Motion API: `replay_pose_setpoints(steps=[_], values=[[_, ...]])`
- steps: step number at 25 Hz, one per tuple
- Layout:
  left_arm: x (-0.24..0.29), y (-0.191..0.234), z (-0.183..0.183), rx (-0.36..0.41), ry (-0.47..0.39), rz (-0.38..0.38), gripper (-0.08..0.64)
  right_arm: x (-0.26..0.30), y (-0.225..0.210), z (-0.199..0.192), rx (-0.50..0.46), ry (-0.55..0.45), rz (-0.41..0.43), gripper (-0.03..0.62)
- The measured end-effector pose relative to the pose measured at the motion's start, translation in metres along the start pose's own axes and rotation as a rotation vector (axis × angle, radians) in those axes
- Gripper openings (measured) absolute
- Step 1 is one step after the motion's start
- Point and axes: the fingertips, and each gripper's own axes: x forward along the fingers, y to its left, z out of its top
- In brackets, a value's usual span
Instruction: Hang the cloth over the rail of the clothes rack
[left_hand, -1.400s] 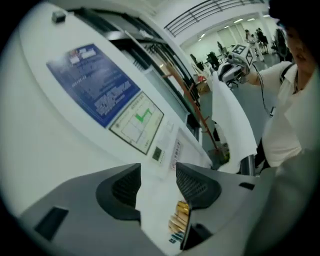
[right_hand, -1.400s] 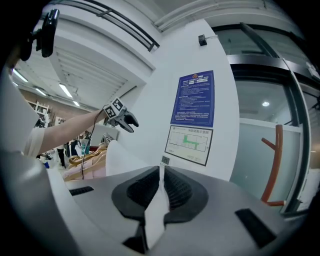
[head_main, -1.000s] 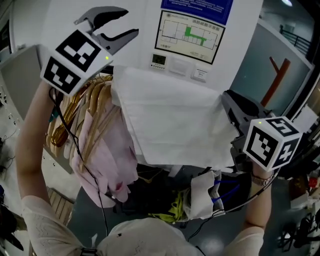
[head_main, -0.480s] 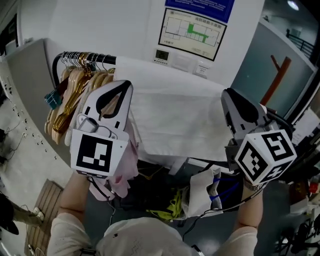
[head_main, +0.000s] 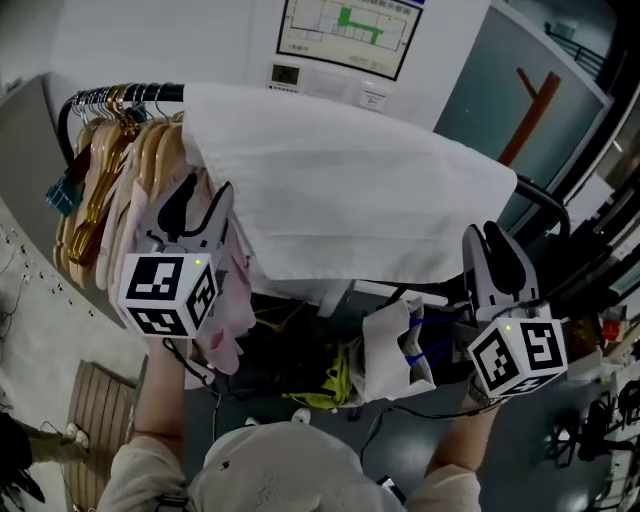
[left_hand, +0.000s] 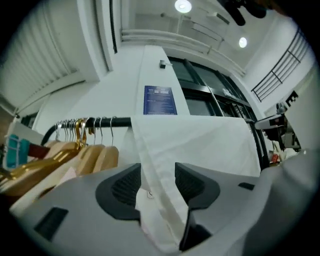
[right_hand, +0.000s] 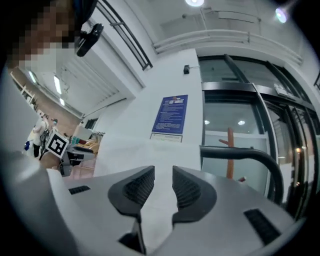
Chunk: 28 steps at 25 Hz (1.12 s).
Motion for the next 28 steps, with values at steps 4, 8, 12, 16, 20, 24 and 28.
replay_pose_setpoints(steps=[4, 8, 12, 16, 20, 24, 28], values=[[0.011, 0.004, -0.008, -0.017, 0.029, -0.041, 0.199, -0.006, -0.05, -0.015, 0.054, 0.036, -0.089, 0.109], [0.019, -0.004, 0.006, -0.037, 0.024, -0.121, 0.199, 0.002, -0.074, -0.015, 0.08, 0.053, -0.069, 0.11], [0.027, -0.015, 0.013, -0.202, 0.005, -0.224, 0.199, 0.011, -0.082, -0.011, 0.134, 0.023, 0.0, 0.11], [0.029, -0.002, 0.016, -0.252, -0.005, -0.203, 0.199, 0.015, -0.078, -0.005, 0.128, 0.005, 0.036, 0.109], [0.032, 0.005, 0.024, -0.273, -0.028, -0.197, 0.199, 0.018, -0.073, -0.002, 0.127, -0.004, 0.067, 0.109], [0.027, 0.014, 0.022, -0.246, -0.036, -0.104, 0.199, 0.019, -0.079, -0.005, 0.154, 0.002, 0.057, 0.109], [0.024, 0.022, 0.017, -0.178, -0.006, -0.069, 0.199, 0.018, -0.08, -0.007, 0.145, 0.009, 0.077, 0.109]])
